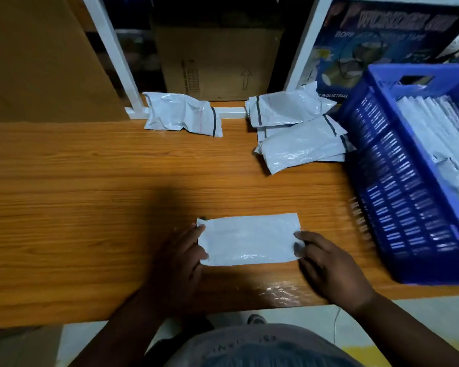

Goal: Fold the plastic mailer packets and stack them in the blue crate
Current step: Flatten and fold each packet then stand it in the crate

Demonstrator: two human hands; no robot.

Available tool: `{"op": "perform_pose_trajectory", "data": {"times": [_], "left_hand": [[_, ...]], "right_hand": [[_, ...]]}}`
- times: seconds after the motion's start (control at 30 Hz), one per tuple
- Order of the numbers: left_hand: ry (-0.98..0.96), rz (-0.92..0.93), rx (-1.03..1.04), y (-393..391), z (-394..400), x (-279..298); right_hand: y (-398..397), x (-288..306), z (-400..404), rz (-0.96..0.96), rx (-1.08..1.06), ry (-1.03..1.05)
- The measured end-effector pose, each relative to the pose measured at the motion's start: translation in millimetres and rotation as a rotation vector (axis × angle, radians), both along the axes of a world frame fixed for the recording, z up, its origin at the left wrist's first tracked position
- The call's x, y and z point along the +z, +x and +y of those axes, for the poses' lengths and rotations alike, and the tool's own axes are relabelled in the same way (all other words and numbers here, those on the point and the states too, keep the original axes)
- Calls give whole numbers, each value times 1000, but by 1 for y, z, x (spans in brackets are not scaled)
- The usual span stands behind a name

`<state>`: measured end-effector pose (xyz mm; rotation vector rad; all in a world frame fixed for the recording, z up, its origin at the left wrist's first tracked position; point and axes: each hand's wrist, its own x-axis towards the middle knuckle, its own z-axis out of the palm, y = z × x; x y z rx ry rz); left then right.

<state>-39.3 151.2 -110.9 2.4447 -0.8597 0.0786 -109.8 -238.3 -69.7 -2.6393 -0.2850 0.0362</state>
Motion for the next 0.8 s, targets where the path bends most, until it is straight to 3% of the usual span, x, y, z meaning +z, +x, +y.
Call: {"op": "perform_pose_trajectory", "data": {"times": [0.07, 0.2, 0.33, 0.53, 0.8], "left_hand": [[49, -5, 26, -11, 0, 1], [105, -18, 140, -21, -14, 28], [117, -189, 114, -13, -73, 42], [481, -163, 102, 13, -159, 22], [435, -235, 141, 10, -158, -1]], "right_hand": [[-8, 2, -8, -38, 55, -3], [-8, 21, -8, -86, -28, 58], [40, 16, 22, -1, -53, -123], [63, -28, 43, 30, 38, -347], [65, -40, 46, -43, 14, -347]]}}
